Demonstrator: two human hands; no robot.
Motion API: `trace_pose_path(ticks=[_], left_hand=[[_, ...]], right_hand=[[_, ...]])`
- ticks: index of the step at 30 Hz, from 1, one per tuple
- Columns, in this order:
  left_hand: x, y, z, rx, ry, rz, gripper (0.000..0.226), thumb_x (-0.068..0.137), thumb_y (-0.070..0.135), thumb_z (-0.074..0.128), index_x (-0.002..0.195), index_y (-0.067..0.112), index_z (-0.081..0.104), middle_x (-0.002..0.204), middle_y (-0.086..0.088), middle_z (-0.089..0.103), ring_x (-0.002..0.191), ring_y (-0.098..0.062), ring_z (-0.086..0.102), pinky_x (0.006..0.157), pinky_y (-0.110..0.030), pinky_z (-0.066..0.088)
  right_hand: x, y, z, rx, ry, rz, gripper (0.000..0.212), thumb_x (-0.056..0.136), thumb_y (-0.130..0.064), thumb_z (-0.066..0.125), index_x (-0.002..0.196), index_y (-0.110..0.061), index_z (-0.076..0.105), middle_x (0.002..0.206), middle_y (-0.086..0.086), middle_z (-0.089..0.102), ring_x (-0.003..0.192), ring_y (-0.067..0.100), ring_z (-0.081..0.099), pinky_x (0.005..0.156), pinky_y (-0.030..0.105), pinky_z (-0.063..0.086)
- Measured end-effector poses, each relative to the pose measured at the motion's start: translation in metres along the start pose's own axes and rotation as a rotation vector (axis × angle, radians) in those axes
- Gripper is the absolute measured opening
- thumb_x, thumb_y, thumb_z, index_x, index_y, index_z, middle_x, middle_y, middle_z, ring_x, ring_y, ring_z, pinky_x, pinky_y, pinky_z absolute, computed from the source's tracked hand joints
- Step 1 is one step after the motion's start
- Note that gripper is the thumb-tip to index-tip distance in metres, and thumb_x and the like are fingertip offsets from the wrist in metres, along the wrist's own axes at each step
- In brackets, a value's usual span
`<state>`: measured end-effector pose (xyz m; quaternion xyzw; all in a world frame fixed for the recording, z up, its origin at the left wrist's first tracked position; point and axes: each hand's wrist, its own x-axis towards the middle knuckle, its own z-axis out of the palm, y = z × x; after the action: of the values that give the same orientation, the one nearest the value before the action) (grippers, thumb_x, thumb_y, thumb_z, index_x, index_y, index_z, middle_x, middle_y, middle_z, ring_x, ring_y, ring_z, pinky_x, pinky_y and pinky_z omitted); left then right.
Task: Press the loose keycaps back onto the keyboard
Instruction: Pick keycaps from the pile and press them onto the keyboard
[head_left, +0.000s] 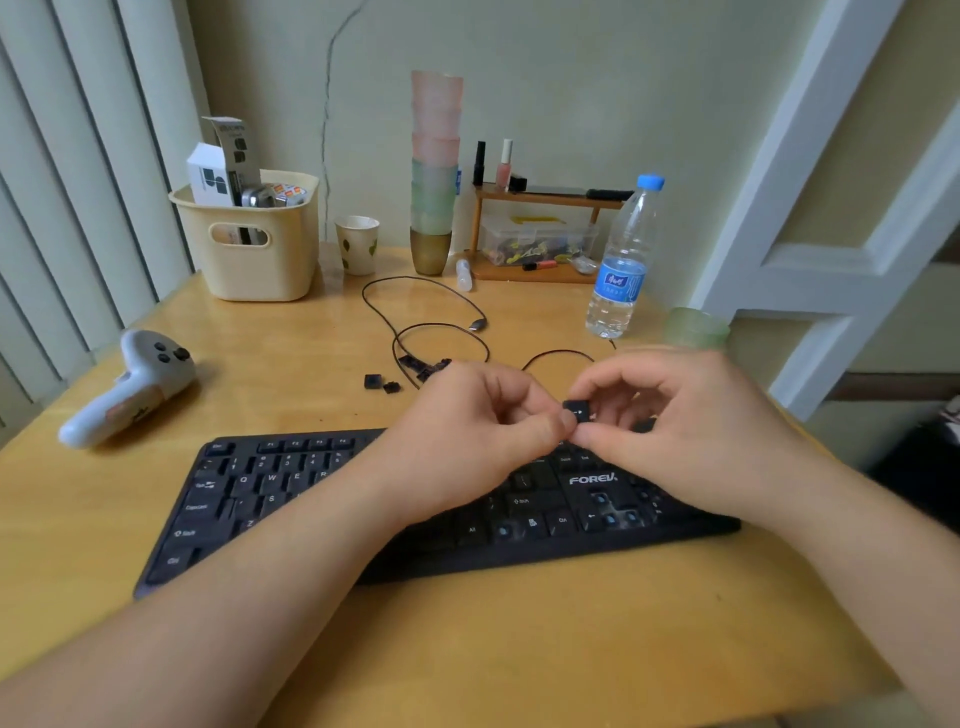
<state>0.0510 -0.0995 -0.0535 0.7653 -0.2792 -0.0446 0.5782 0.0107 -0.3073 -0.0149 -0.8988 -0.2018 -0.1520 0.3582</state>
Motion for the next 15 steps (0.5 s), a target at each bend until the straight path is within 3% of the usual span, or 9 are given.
trace_pose_path(ticks=[3, 6, 9, 11, 15], left_hand=[[-0.001, -0.001, 0.004, 0.019, -0.120, 0.000, 0.011, 0.094, 0.033, 0.076, 0.092, 0.022, 0.079, 0.077, 0.001, 0.073, 0.068, -0.008, 0.059, 0.069, -0.025, 0.049], [-0.004, -0.001, 0.008, 0.122, -0.152, 0.023, 0.004, 0.094, 0.029, 0.076, 0.096, 0.027, 0.079, 0.080, 0.011, 0.074, 0.070, 0.000, 0.062, 0.070, -0.017, 0.048], [-0.005, -0.002, 0.010, 0.528, -0.136, 0.170, 0.004, 0.092, 0.035, 0.074, 0.096, 0.035, 0.077, 0.079, 0.020, 0.071, 0.078, 0.001, 0.065, 0.072, -0.012, 0.047], [-0.005, -0.004, 0.011, 0.733, -0.124, 0.293, 0.007, 0.091, 0.039, 0.073, 0.096, 0.037, 0.077, 0.080, 0.023, 0.068, 0.087, -0.001, 0.062, 0.083, -0.018, 0.049], [-0.005, -0.006, 0.016, 0.705, -0.121, 0.337, 0.009, 0.090, 0.043, 0.071, 0.095, 0.038, 0.077, 0.079, 0.021, 0.067, 0.089, -0.003, 0.059, 0.087, -0.014, 0.043]], right_hand=[[-0.009, 0.004, -0.011, -0.103, -0.031, -0.011, 0.024, 0.073, -0.021, 0.090, 0.089, -0.034, 0.079, 0.080, -0.015, 0.071, 0.075, 0.013, 0.068, 0.069, 0.027, 0.056], [-0.017, 0.010, -0.018, -0.113, -0.042, 0.026, 0.025, 0.070, -0.023, 0.092, 0.087, -0.035, 0.080, 0.080, -0.016, 0.071, 0.074, 0.012, 0.066, 0.068, 0.024, 0.053], [-0.026, 0.018, -0.025, -0.082, -0.060, 0.072, 0.027, 0.068, -0.021, 0.094, 0.085, -0.034, 0.079, 0.080, -0.016, 0.071, 0.073, 0.011, 0.065, 0.068, 0.023, 0.053], [-0.032, 0.024, -0.029, -0.076, -0.074, 0.078, 0.026, 0.067, -0.019, 0.094, 0.084, -0.032, 0.080, 0.079, -0.014, 0.071, 0.074, 0.011, 0.064, 0.069, 0.024, 0.052], [-0.042, 0.042, -0.035, -0.076, -0.093, 0.095, 0.026, 0.068, -0.018, 0.094, 0.085, -0.032, 0.081, 0.078, -0.011, 0.069, 0.076, 0.015, 0.063, 0.071, 0.027, 0.052]])
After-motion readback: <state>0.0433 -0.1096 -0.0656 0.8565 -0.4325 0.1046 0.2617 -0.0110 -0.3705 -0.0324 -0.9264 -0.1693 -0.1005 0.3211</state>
